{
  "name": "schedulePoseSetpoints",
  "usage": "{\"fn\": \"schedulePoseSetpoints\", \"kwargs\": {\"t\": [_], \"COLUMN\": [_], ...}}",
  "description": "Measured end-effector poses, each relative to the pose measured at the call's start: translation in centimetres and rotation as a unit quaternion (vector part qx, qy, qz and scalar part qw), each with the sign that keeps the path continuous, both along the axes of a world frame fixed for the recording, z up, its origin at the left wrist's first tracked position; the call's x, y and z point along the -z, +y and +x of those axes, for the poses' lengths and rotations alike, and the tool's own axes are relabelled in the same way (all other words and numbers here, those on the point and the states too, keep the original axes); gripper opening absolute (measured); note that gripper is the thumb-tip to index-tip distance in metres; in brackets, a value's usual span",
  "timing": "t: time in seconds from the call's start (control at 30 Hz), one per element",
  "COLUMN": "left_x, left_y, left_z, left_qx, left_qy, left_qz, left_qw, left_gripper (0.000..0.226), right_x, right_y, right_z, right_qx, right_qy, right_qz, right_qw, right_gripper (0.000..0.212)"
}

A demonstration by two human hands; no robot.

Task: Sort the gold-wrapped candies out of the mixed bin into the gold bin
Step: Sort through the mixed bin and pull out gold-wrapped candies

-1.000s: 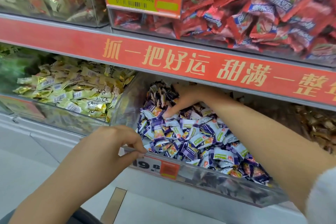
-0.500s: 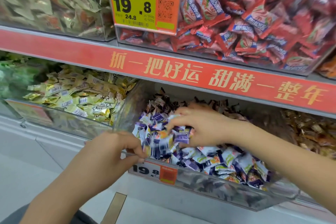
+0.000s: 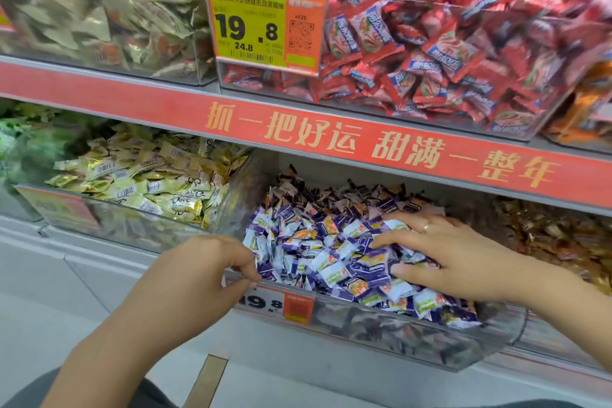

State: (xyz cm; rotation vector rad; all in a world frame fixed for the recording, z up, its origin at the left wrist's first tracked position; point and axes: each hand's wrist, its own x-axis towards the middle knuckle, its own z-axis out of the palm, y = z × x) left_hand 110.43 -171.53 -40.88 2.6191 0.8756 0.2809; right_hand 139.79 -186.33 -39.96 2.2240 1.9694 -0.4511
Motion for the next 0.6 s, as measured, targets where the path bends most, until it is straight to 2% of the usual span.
{"fn": "schedulePoseSetpoints", "kwargs": {"t": [0.1,0.2,0.3,0.43,0.53,0.6], "left_x": [-0.5,-1.2,-1.6,-0.7,0.7,1.3], "left_y": [-0.1,0.2,0.9,4.5,8.1,9.8], "left_z": [0.3,1.6,4.3,10.9,15.5,16.6], "left_qx": [0.013,0.016,-0.004,-0.030,-0.108,-0.115], "left_qy": [-0.011,-0.030,-0.038,0.019,0.072,0.100], "left_qz": [0.007,-0.010,-0.015,-0.019,-0.009,-0.012], "left_qw": [1.000,0.999,0.999,0.999,0.992,0.988], "left_gripper": [0.010,0.010,0.026,0.046,0.040,0.031], "right_x": [-0.3,-0.5,0.0,0.9,1.4,2.2], "right_y": [0.2,0.4,0.3,0.9,1.1,1.1], "right_z": [-0.3,-0.6,-1.0,-1.6,-2.0,-2.5], "right_qx": [0.029,0.041,0.065,0.085,0.099,0.105], "right_qy": [0.093,0.162,0.171,0.198,0.227,0.244], "right_qz": [0.015,0.088,0.145,0.185,0.214,0.234], "right_qw": [0.995,0.982,0.972,0.959,0.945,0.935], "right_gripper": [0.045,0.041,0.039,0.030,0.027,0.026]}}
